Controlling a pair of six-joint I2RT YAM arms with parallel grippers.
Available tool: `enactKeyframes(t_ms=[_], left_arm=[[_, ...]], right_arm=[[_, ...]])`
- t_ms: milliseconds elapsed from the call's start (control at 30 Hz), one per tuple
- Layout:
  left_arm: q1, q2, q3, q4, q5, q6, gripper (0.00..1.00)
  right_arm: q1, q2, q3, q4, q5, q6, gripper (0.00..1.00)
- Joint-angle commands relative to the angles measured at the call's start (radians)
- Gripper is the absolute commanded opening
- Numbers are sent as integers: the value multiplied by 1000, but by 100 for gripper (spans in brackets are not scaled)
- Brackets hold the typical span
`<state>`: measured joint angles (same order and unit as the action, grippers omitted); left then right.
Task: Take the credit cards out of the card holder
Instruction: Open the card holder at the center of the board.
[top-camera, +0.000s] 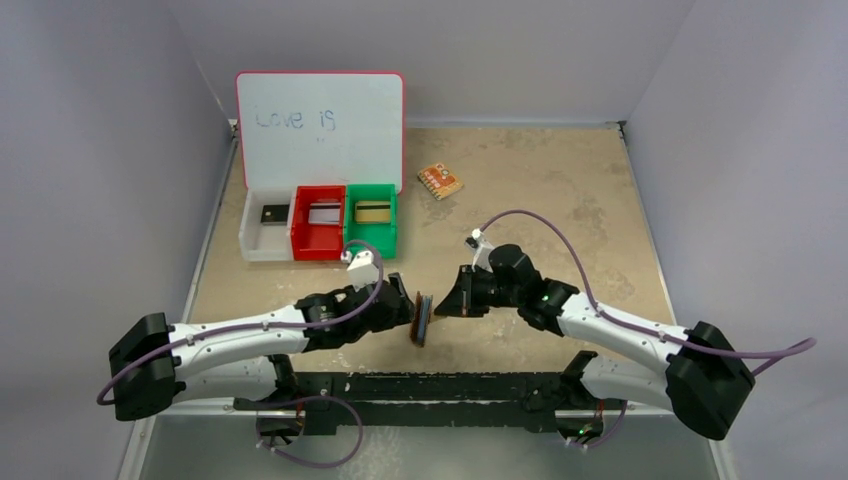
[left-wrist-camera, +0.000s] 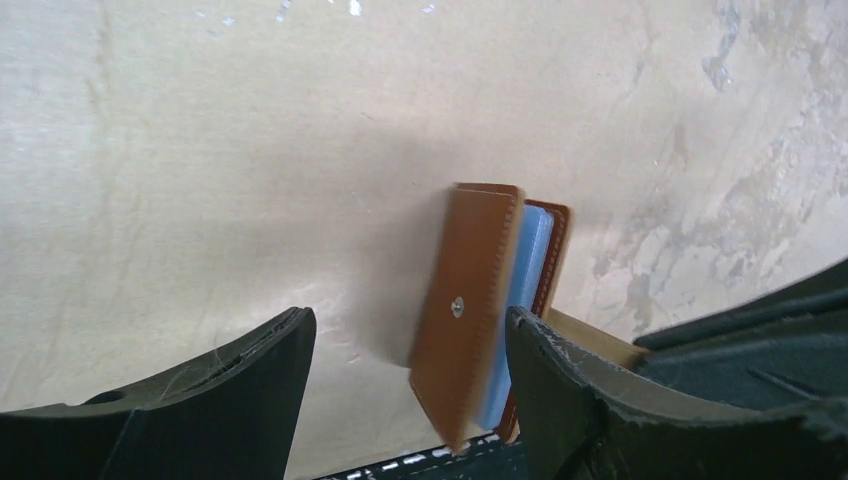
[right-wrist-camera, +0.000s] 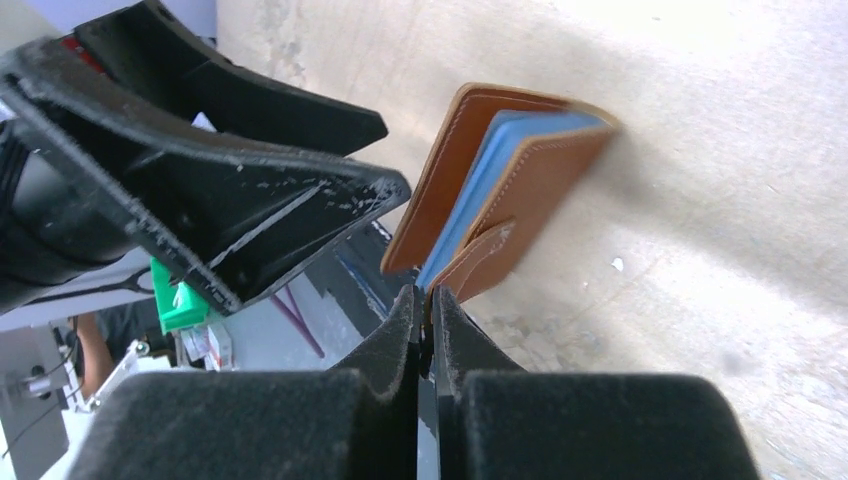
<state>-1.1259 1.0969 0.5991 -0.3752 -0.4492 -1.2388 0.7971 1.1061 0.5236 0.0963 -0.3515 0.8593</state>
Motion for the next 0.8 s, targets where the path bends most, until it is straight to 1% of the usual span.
enactKeyframes(t_ms=[0,100,167,200,300,400,433,600,767], left_arm=[[2,-39,4,-82,-112,-63,69],[2,-61,13,-157,-161,-123,69],[2,-88,5,-165,-171,-131,70],[2,-105,-6,-161,-174,-132,70],[3,-121,-27,-138,-173,-134,72],[2,-103,-29,-116,-155,-124,72],[2,-93,-27,-109,-150,-119,72],[2,-23,2,-63,-126,-78,72],[2,50,46,-42,-107,-39,72]], right_arm=[[-4,-23,22,104,-91,2,3],[-4,7,51,72,-91,-9,3],[-4,18,65,77,-96,-9,2],[-3,24,73,60,-71,-1,2],[-8,43,93,-92,105,14,2],[-39,58,91,-232,236,38,1],[-55,52,74,-251,261,54,1],[-157,8,-34,-282,315,131,1],[-195,-5,-78,-283,308,134,3]])
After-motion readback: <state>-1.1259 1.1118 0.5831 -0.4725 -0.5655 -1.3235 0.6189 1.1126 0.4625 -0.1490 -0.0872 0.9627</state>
